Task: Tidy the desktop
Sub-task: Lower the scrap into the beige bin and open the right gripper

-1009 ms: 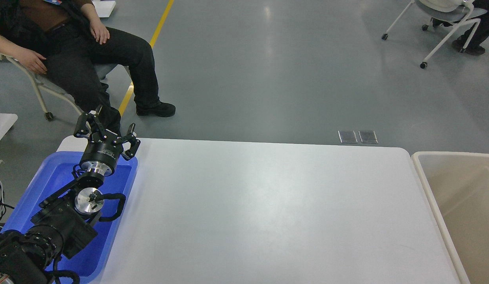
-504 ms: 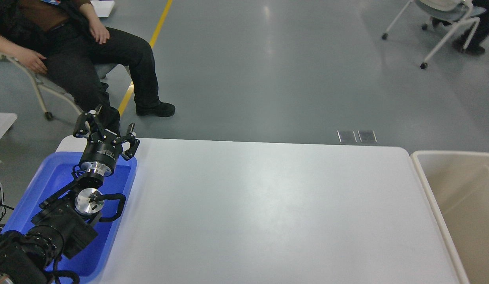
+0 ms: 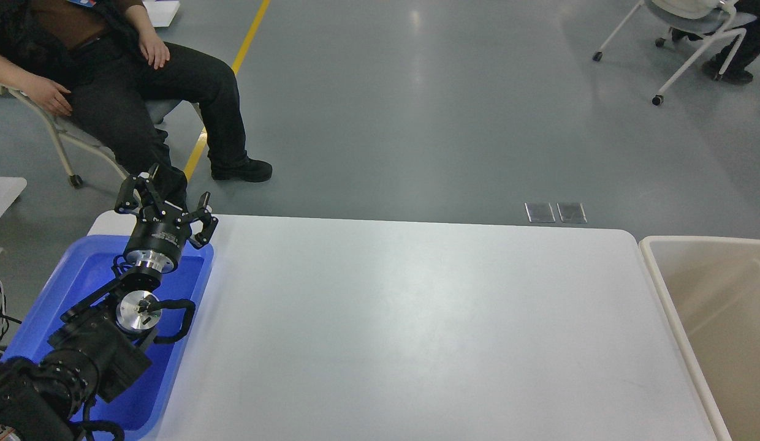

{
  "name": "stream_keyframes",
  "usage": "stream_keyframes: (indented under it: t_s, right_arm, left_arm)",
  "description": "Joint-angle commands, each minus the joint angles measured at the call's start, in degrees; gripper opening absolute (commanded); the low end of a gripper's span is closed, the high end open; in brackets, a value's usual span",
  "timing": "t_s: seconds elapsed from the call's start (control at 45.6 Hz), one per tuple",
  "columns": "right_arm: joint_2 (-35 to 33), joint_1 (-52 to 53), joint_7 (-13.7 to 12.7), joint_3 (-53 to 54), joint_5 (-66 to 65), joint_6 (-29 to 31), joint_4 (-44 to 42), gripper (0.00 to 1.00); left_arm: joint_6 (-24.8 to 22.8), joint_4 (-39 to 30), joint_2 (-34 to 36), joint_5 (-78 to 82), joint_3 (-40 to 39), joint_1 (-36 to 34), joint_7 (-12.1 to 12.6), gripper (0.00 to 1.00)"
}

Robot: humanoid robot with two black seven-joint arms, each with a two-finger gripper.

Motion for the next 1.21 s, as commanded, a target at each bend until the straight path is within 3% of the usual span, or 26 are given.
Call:
stream_keyframes:
  t_s: [0.0,0.175,0.746,0.768,0.789,0.811,0.833,1.184]
  right_arm:
    - [5.46,-0.06,-8.85,1.51,12.74,-4.43,-4.12,0.0]
    - [5.73,0.12,-11.84,6.95,13.98,-4.52,-4.12,0.0]
    - [6.52,0.12,-12.02,10.21,14.15,-4.52,-4.03,0.0]
    - [6.52,0.12,-12.02,10.47,14.15,-4.52,-4.03,0.06]
    - [6.52,0.12,-12.02,10.74,14.15,-4.52,-4.03,0.28]
    - [6.43,0.21,-12.02,11.09,14.15,-4.52,-4.03,0.67]
    - [6.43,0.21,-12.02,11.61,14.15,-4.6,-4.12,1.0]
    - [6.52,0.21,-11.93,13.64,14.15,-4.25,-3.86,1.0]
  left_arm:
    - [0.0,0.0,0.0,0.0,0.0,0.0,0.0,1.0]
    - [0.0,0.0,0.0,0.0,0.0,0.0,0.0,1.0]
    - [0.0,0.0,0.0,0.0,0.0,0.0,0.0,1.0]
    - [0.0,0.0,0.0,0.0,0.0,0.0,0.0,1.0]
    - [0.0,0.0,0.0,0.0,0.0,0.0,-0.08,1.0]
    - [0.0,0.0,0.0,0.0,0.0,0.0,0.0,1.0]
    - [0.0,0.0,0.0,0.0,0.0,0.0,-0.08,1.0]
    - [0.0,0.0,0.0,0.0,0.0,0.0,-0.08,1.0]
